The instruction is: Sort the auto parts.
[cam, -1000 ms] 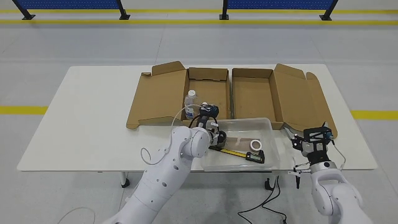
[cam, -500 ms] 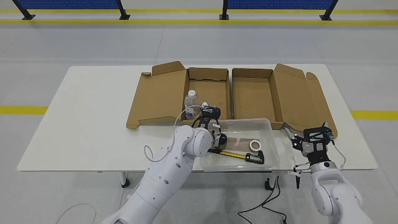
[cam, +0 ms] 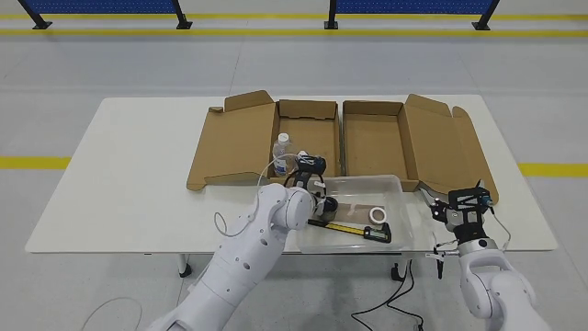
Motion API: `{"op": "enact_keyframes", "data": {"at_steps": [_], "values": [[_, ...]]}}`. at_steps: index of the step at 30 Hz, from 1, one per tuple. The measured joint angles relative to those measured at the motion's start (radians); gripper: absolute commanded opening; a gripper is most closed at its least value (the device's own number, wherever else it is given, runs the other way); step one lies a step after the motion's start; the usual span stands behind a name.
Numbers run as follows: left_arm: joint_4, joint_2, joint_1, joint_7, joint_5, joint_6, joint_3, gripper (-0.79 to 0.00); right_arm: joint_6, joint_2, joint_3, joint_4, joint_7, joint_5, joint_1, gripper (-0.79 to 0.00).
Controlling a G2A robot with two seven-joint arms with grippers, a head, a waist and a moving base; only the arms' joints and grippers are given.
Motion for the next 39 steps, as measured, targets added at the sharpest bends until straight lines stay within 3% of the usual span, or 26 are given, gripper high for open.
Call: {"op": "enact_keyframes", "data": {"at_steps": [14, 39], "values": [[-0.046, 0.010, 0.016, -0.006, -0.014, -0.021, -0.022, -0.785, 0.000, 0.000, 0.000, 0.000, 0.000, 0.000, 0.000, 0.000], [-0.352, 0.044, 0.112, -0.119, -0.136, -0.058, -0.097, -0.785, 0.000, 0.000, 0.000, 0.000, 0.000, 0.000, 0.000, 0.000]]}}
